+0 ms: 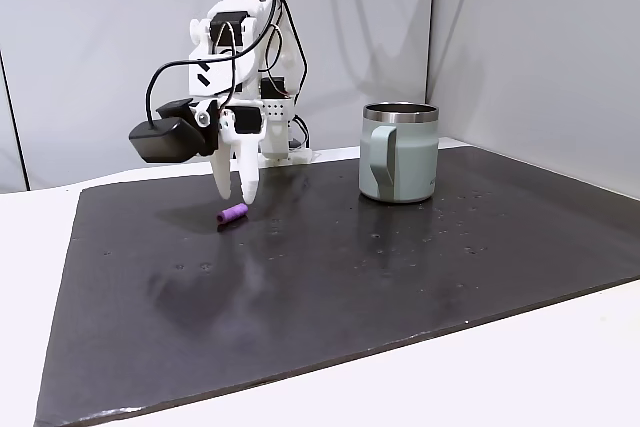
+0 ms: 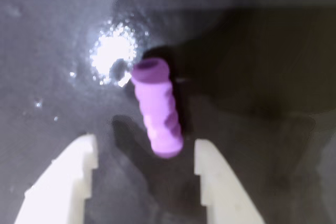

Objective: Grasp a pengrip and put it in the cup.

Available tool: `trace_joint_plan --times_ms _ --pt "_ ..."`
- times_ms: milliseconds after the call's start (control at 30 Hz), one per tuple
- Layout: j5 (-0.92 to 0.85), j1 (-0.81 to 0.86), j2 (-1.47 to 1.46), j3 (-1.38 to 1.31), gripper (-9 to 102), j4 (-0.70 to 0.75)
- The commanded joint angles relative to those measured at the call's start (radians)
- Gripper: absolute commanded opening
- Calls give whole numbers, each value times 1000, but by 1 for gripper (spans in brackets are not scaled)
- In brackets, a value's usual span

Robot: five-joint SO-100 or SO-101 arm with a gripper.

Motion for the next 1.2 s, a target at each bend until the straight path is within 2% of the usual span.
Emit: trace_joint_plan --times_ms 0,333,567,833,1000,1167 --pt "-9 8 -12 -83 24 -21" --pt "-35 18 -107 -107 21 -32" --pt "-55 31 -118 -107 10 -32" --pt "-58 37 -123 -112 2 -29" --pt "-31 9 -52 -112 2 35" --pt "58 -87 100 -112 2 189"
